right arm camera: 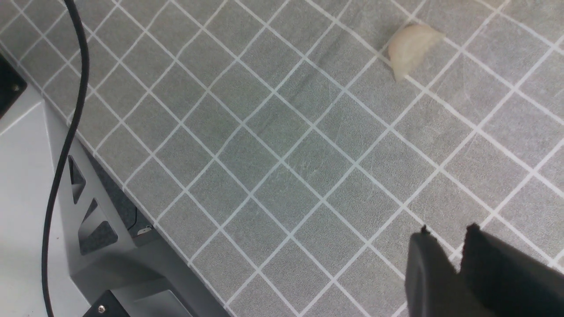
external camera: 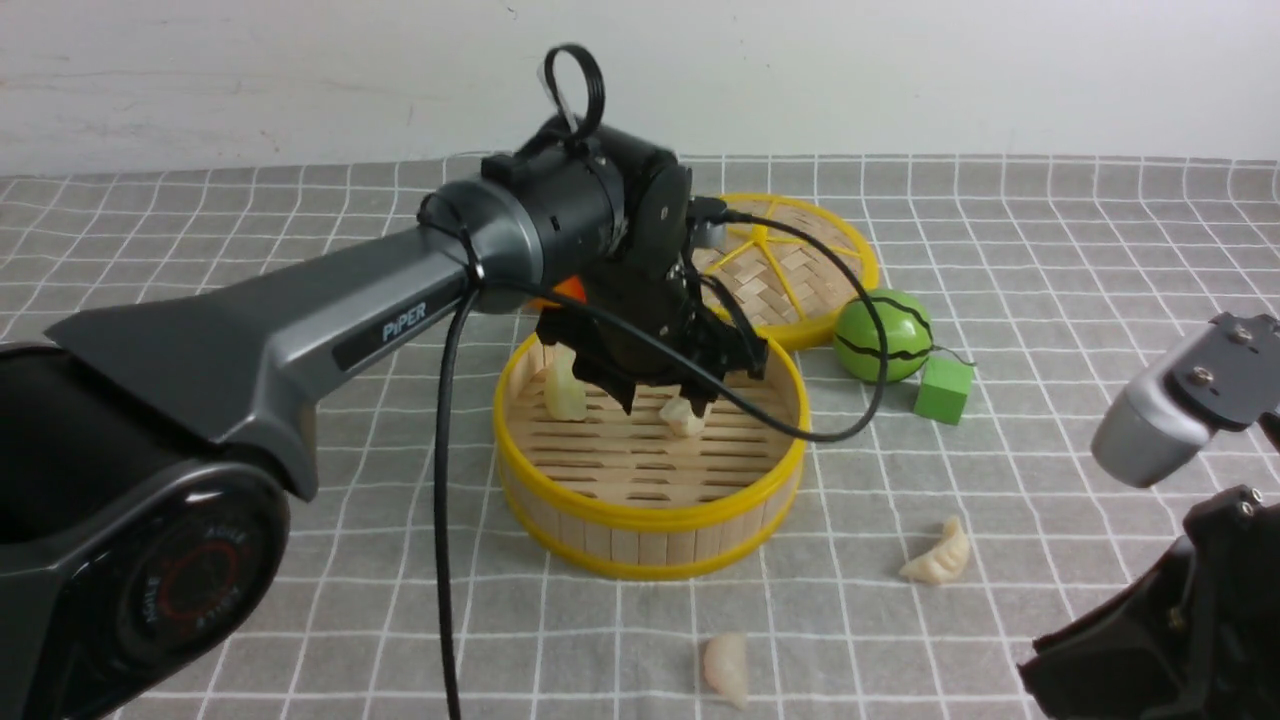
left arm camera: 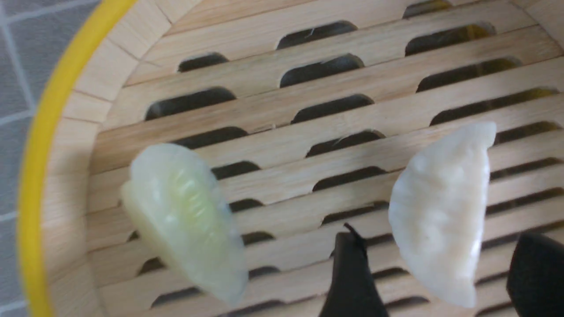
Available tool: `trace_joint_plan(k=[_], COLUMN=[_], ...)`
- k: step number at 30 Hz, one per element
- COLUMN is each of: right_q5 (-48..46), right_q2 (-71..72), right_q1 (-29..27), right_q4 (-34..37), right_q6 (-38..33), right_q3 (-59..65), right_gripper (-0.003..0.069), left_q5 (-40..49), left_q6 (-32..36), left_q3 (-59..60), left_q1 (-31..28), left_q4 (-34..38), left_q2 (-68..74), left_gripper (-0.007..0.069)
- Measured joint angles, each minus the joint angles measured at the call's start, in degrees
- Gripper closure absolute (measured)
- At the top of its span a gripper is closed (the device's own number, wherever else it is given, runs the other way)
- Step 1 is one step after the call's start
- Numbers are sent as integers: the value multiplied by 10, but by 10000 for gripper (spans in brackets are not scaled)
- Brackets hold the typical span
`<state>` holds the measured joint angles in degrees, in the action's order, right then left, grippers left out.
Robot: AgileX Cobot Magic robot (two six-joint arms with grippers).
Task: Put the dumplings into the steamer on the table with the grey tablecloth.
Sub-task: 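Place the dumpling into the bamboo steamer basket with the left gripper, then reach for and grasp a dumpling lying on the table beside the steamer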
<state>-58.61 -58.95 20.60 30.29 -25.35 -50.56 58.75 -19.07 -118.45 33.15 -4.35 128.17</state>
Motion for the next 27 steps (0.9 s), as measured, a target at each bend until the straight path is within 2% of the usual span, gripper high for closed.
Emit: trace_joint_plan(k=[3, 6, 9, 11, 13, 14, 15, 18, 21, 23, 27], right_q5=[-7, -25, -48, -54, -59, -59, -59, -53, -40, -26, -14], right_q2=[-10, -28, -59, -76, -100, -109, -123, -160, -192, -230, -298], right_q1=[0, 0, 11, 31, 74, 93, 123, 185, 221, 244, 252], right_q4=[-10, -23, -40, -60, -99, -115, -140, -193, -221, -236, -237], right_q6=[18, 24, 39, 53, 83, 97, 121, 172, 198, 210, 228], right_q3=[-36, -76, -115, -132, -153, -160, -171, -188, -196, -204, -218], right_gripper=[557, 615, 671, 671, 666, 664, 664, 663, 662, 659, 636], left_q5=[91, 115, 124, 124, 124, 124, 124, 125, 125, 125, 125], left_q6=[27, 46, 61, 70, 77, 79, 80, 81, 78, 74, 72], left_q3=[-99, -155, -168, -167, -150, -142, -116, -43, 37, 139, 313], left_q1=[0, 0, 0, 0, -3, -4, -9, -18, -23, -25, -25], left_q4=[-11, -8, 3, 7, 7, 7, 9, 8, 8, 11, 22], left_q2=[-3, -26, -89, -130, -190, -213, -248, -330, -390, -469, -594], left_gripper=[194, 242, 338, 403, 501, 525, 578, 638, 638, 638, 638])
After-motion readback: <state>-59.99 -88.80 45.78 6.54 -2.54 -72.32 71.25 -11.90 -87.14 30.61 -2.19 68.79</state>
